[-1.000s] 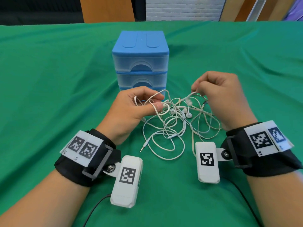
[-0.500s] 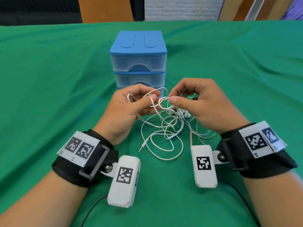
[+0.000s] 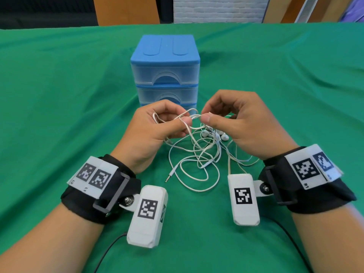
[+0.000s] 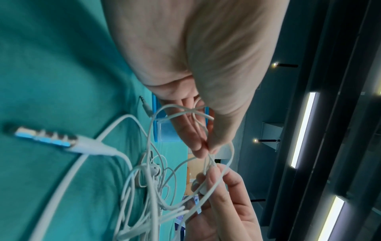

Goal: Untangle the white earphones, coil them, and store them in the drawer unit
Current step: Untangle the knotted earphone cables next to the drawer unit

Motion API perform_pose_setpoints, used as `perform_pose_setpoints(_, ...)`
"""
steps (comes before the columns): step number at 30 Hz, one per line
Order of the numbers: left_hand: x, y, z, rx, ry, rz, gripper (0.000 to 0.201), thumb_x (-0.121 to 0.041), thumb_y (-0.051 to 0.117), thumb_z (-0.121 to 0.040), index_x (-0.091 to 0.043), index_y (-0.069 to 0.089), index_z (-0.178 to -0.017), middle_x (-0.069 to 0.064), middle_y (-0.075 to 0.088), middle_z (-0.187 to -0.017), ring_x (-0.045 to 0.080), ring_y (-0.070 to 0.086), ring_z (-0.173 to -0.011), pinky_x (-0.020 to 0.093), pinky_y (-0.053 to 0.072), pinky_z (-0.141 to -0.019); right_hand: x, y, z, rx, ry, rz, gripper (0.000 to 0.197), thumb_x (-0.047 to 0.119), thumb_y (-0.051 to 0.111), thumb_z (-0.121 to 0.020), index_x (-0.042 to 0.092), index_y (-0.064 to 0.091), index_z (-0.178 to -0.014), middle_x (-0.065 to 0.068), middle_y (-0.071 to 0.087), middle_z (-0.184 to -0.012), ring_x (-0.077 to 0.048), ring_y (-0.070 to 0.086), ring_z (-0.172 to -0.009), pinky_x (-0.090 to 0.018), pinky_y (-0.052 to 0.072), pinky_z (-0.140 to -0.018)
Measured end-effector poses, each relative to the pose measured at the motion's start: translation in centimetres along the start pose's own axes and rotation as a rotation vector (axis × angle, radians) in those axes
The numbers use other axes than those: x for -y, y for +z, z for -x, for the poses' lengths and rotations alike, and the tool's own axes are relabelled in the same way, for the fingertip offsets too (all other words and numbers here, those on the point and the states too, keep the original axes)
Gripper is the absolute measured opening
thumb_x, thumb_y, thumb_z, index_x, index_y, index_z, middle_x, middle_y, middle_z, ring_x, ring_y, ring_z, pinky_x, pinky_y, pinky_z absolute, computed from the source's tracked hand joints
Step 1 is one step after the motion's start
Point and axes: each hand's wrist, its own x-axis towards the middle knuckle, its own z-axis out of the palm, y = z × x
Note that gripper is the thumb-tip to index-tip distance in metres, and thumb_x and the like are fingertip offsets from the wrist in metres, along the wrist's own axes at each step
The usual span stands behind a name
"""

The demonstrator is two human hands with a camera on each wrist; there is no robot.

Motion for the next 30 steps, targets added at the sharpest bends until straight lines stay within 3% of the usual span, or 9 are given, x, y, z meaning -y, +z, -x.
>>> perform_pose_setpoints(4,0.11,-0.11,-0.08,-0.035,0.016,-0.059,0.008,-0.002,0.074,-0.084,-0.007,0.069,-0.087,0.008,0.071,-0.078,0.016,0.064,-0.066,0.024,0.053,-0.065,0.11,-0.04,0.04,-0.021,-0.009,0.003,0.006,0.015,0.076,-0.085,0.013,0.071,-0.085,-0.01,0.068,-0.076,-0.017,0.056,-0.068,-0.016,0.041,-0.061)
perform_pose_setpoints(10,0.19,-0.21,-0.17,-0.091,0.031,-0.09,0.008,-0.003,0.075,-0.085,-0.008,0.07,-0.087,0.008,0.07,-0.076,0.019,0.067,-0.069,0.027,0.055,-0.066,0.22,-0.18,-0.05,-0.12,-0.019,-0.065,0.008,0.01,0.077,-0.084,0.009,0.072,-0.089,-0.001,0.063,-0.072,-0.01,0.05,-0.064,-0.02,0.042,-0.06)
perform_pose_setpoints(14,0.04,-0.04,-0.05,-0.084,0.036,-0.081,0.009,-0.001,0.075,-0.084,-0.008,0.07,-0.087,0.011,0.07,-0.079,0.025,0.069,-0.075,0.027,0.056,-0.067,0.28,0.15,0.08,-0.086,-0.006,-0.135,0.011,0.01,0.079,-0.081,0.009,0.078,-0.092,-0.014,0.061,-0.073,-0.018,0.048,-0.066,-0.031,0.041,-0.063)
perform_pose_setpoints(18,0.07,-0.04,-0.08,-0.079,0.049,-0.044,0.01,0.002,0.073,-0.085,-0.005,0.069,-0.09,0.013,0.07,-0.083,0.02,0.07,-0.072,0.028,0.056,-0.071,0.18,0.3,0.11,-0.072,0.036,-0.131,0.018,0.01,0.078,-0.083,0.01,0.078,-0.1,-0.01,0.051,-0.074,-0.017,0.044,-0.065,-0.027,0.038,-0.062)
perform_pose_setpoints(22,0.12,-0.01,-0.09,-0.08,0.05,-0.015,0.011,0.003,0.073,-0.085,-0.004,0.069,-0.092,0.014,0.07,-0.086,0.023,0.069,-0.076,0.029,0.056,-0.073,0.01,0.4,0.04,-0.075,0.067,-0.137,0.023,0.016,0.073,-0.08,0.015,0.078,-0.103,-0.03,0.055,-0.086,-0.023,0.05,-0.07,-0.038,0.045,-0.069)
perform_pose_setpoints(27,0.06,-0.04,-0.03,-0.066,0.057,0.001,0.01,0.001,0.075,-0.084,-0.005,0.07,-0.091,0.013,0.07,-0.088,0.024,0.066,-0.081,0.029,0.056,-0.075,0.27,0.57,0.08,-0.062,0.01,-0.141,0.021,0.009,0.079,-0.08,0.009,0.077,-0.101,-0.01,0.064,-0.084,-0.016,0.059,-0.073,-0.032,0.052,-0.072)
perform_pose_setpoints(30,0.03,0.05,0.01,-0.051,0.052,0.027,0.01,0.002,0.074,-0.085,-0.004,0.07,-0.091,0.012,0.07,-0.087,0.02,0.066,-0.079,0.027,0.055,-0.074,0.4,0.63,0.16,-0.051,0.021,-0.176,0.021,0.003,0.084,-0.075,-0.001,0.068,-0.089,-0.014,0.07,-0.082,-0.018,0.064,-0.07,-0.037,0.057,-0.071)
